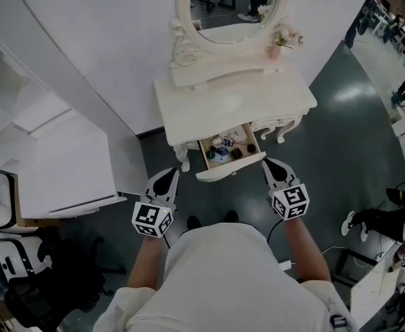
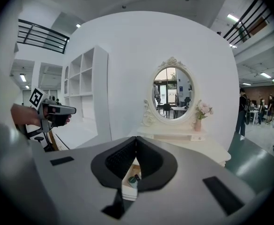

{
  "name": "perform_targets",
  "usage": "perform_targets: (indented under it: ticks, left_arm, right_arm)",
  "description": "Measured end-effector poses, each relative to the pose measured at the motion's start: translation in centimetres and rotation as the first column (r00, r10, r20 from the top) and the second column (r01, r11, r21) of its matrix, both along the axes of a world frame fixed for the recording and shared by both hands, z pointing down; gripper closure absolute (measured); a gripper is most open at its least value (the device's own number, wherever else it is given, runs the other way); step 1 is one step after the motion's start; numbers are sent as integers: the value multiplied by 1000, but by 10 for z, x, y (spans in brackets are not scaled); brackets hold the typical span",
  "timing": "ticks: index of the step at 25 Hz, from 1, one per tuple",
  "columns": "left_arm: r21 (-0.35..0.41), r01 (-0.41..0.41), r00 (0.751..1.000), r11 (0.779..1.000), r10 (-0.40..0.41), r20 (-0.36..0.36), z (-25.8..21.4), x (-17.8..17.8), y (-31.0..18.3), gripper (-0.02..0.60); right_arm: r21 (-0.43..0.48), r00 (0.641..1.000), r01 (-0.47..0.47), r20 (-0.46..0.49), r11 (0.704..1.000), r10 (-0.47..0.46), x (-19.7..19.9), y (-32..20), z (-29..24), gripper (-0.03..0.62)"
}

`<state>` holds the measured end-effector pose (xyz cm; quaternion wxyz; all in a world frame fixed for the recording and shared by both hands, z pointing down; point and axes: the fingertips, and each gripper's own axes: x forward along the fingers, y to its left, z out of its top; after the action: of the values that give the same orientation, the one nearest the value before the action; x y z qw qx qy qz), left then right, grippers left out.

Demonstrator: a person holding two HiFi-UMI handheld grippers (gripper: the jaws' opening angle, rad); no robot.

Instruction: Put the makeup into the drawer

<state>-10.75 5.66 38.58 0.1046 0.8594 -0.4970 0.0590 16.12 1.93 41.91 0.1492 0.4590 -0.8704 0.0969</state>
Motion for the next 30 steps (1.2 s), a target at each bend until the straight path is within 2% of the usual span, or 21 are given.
perform_targets:
  ticks: [12, 30]
  left_arm:
    - [22, 5, 1000, 1000, -5, -7, -13, -15, -8, 565]
    - [-1, 18, 1000, 1000, -18, -18, -10, -11, -5, 565]
  right_arm:
    - [62, 1000, 19, -7, 998, -18, 0, 0, -24, 566]
    - [65, 1000, 5, 7, 998, -6, 12, 1, -29, 566]
